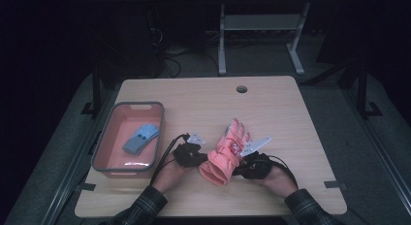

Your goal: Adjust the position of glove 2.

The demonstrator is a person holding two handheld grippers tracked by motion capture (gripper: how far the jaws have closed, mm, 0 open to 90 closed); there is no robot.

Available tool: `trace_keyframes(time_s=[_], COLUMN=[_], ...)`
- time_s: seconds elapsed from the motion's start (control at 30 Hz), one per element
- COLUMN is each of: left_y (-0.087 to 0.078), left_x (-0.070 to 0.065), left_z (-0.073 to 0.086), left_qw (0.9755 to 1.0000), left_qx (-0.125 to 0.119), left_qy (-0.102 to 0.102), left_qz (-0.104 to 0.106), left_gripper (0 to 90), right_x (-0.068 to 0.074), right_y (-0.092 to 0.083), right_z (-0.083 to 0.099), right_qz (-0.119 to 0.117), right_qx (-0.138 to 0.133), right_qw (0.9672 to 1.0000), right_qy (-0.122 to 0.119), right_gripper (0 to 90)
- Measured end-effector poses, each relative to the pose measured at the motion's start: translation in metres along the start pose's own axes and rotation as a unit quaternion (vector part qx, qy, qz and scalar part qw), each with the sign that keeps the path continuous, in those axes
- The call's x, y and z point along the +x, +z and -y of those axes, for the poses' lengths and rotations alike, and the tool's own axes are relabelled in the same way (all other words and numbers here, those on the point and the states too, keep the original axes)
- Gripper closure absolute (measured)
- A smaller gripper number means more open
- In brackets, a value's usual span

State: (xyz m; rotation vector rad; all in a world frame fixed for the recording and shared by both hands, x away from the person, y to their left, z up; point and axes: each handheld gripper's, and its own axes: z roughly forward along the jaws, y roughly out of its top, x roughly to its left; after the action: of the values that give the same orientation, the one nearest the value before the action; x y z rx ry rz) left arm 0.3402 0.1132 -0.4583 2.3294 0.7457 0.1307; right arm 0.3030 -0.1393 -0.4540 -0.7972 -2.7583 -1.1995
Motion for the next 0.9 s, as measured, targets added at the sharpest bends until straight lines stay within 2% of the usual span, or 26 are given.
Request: trace_keyframes(time_s=[0.2, 0.23, 0.33, 0.37, 0.43, 0.47, 0.5, 0.53, 0.57, 0.63, 0.73, 0.77, 0.83, 0.9], left_y=[-0.008, -0.011, -0.014, -0.016, -0.019, -0.02, -0.022, -0.023, -0.026, -0.028, -0.032, -0.033, -0.035, -0.036], left_x=[0.003, 0.004, 0.004, 0.004, 0.006, 0.007, 0.007, 0.009, 0.011, 0.012, 0.017, 0.018, 0.019, 0.019], left_z=[-0.005, -0.009, -0.011, -0.012, -0.015, -0.017, -0.018, -0.019, -0.022, -0.023, -0.024, -0.025, -0.026, -0.027], left_qw=[0.9998, 0.9998, 0.9997, 0.9996, 0.9995, 0.9995, 0.9994, 0.9993, 0.9992, 0.9991, 0.999, 0.9989, 0.9987, 0.9991], left_qx=[-0.007, -0.007, -0.008, -0.008, -0.008, -0.008, -0.007, -0.008, -0.009, -0.012, -0.019, -0.02, -0.028, -0.024], left_qy=[-0.012, -0.017, -0.021, -0.023, -0.028, -0.028, -0.031, -0.032, -0.035, -0.036, -0.036, -0.036, -0.041, -0.036], left_qz=[-0.011, -0.011, -0.012, -0.013, -0.013, -0.013, -0.014, -0.015, -0.016, -0.018, -0.02, -0.02, -0.012, -0.005], left_gripper=[82.2, 78.4, 70.9, 68.5, 62.7, 62.7, 57.3, 57.3, 52.0, 49.2, 38.7, 38.7, 34.1, 30.0], right_x=[-0.005, -0.009, -0.012, -0.015, -0.017, -0.018, -0.02, -0.02, -0.021, -0.022, -0.024, -0.024, -0.025, -0.027], right_y=[-0.013, -0.02, -0.027, -0.035, -0.038, -0.041, -0.047, -0.047, -0.052, -0.054, -0.059, -0.061, -0.062, -0.063], right_z=[0.007, 0.011, 0.013, 0.014, 0.014, 0.013, 0.011, 0.011, 0.007, 0.005, -0.003, -0.006, -0.012, -0.017], right_qz=[0.014, 0.024, 0.031, 0.039, 0.043, 0.047, 0.052, 0.052, 0.057, 0.06, 0.066, 0.067, 0.069, 0.072], right_qx=[-0.004, -0.006, -0.009, -0.015, -0.02, -0.025, -0.034, -0.034, -0.044, -0.051, -0.062, -0.067, -0.072, -0.079], right_qw=[0.9997, 0.9994, 0.9991, 0.9985, 0.9983, 0.9979, 0.9973, 0.9973, 0.9967, 0.9963, 0.9953, 0.995, 0.9945, 0.9939], right_qy=[0.018, 0.024, 0.028, 0.036, 0.035, 0.037, 0.039, 0.039, 0.038, 0.035, 0.033, 0.032, 0.032, 0.028], right_gripper=[89.7, 89.7, 89.7, 89.7, 89.7, 89.7, 89.8, 89.8, 89.8, 89.8, 89.8, 89.8, 89.8, 89.8])
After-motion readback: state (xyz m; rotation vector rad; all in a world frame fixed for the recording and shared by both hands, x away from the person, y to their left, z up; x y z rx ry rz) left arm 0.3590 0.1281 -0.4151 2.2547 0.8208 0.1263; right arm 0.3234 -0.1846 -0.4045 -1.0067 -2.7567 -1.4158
